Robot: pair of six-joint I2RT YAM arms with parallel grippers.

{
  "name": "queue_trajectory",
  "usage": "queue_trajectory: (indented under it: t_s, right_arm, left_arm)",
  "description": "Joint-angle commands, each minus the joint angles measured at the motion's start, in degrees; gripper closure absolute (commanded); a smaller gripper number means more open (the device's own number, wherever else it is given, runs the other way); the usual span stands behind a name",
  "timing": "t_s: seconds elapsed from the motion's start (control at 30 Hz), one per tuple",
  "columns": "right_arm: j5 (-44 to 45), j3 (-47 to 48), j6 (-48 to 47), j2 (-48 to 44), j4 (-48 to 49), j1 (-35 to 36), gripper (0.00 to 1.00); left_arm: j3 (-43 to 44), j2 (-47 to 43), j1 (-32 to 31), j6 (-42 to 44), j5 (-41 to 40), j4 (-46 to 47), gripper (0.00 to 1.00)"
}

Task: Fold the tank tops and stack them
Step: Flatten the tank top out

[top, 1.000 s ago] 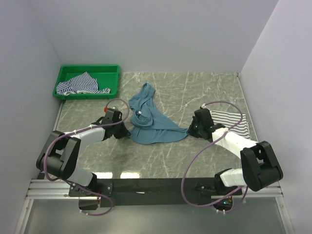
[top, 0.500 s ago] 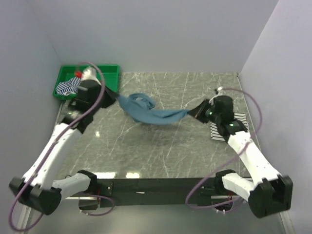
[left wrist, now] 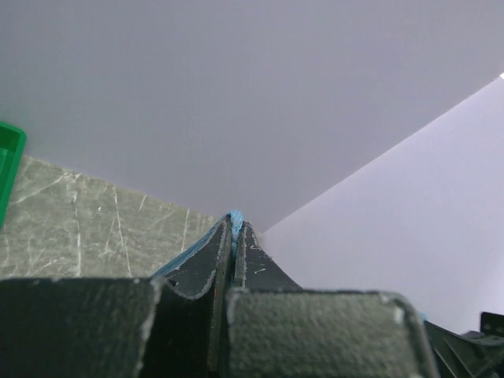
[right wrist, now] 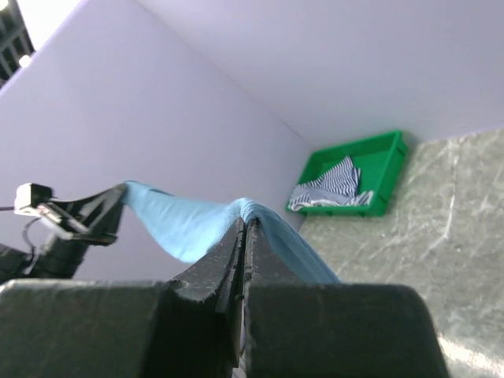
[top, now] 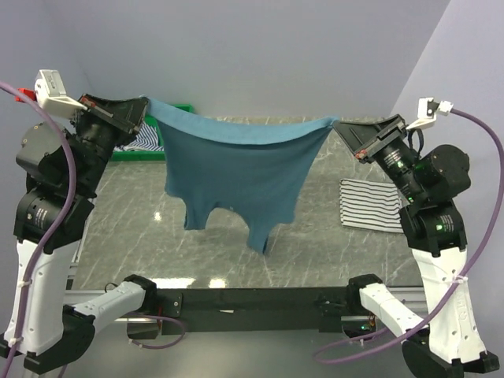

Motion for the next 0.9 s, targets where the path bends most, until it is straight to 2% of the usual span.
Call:
queue_trajectory:
  t_s: [0.0,0.2,0.37,0.47,0.53,0.57,0.6,0.67,0.73,0.77,0.83,0.87]
  right_arm:
    - [1.21,3.84,-0.3,2.53,-2.47,-0.35,1.0]
    - [-0.27,8.41,-3.03,10.52,-2.03,-0.96,1.0]
    - [-4.14,14.12,-4.17,23.79,2.27,-2.46,1.0]
    - [-4.15,21.23,-6.72,32.22,3.94,-3.86,1.0]
    - [-4.76,28.23,-6.99,38.11,4.3,-4.65,1.0]
    - [-5.02,31.24,-7.95,40.13,3.86,-5.09,1.0]
    - [-4.76,38.06,-8.83,43.81,2.64,-5.27,1.0]
    - [-3.71,44.25,-10.41,47.43,-1.32,-5.62,1.0]
    - [-3.88,48.05,-10.33,48.33,-2.2,-6.06,1.0]
    - [-3.88,47.8,-10.24,47.63,-2.03,-6.15,1.0]
    - [-3.88,42.63,-10.15,45.97,-0.11,-6.24,1.0]
    - [-3.88,39.74,-10.07,43.87,0.69,-6.24,1.0]
  left_arm:
    - [0.81,0.58,0.23,-0.65,-2.41,1.5,0.99]
    - [-3.32,4.35,0.58,-1.35,-1.89,6.85,0.99]
    - [-5.0,14.97,7.07,-3.63,10.82,18.07,0.99]
    - [-0.27,24.02,10.68,-4.43,17.78,24.24,0.99]
    - [6.75,31.12,12.35,-4.34,22.35,26.89,0.99]
    - [10.17,33.78,12.88,-4.43,25.51,26.03,0.99]
    - [17.52,38.59,13.84,-4.43,27.71,25.68,0.99]
    - [26.85,42.4,15.43,-4.34,31.32,24.36,0.99]
    - [30.5,45.31,16.57,-4.25,32.48,22.25,0.99]
    - [30.6,45.23,17.19,-4.6,33.0,22.51,1.0]
    - [24.74,42.08,18.86,-5.74,34.24,25.66,1.0]
    - [18.79,40.67,19.39,-5.75,33.98,26.46,1.0]
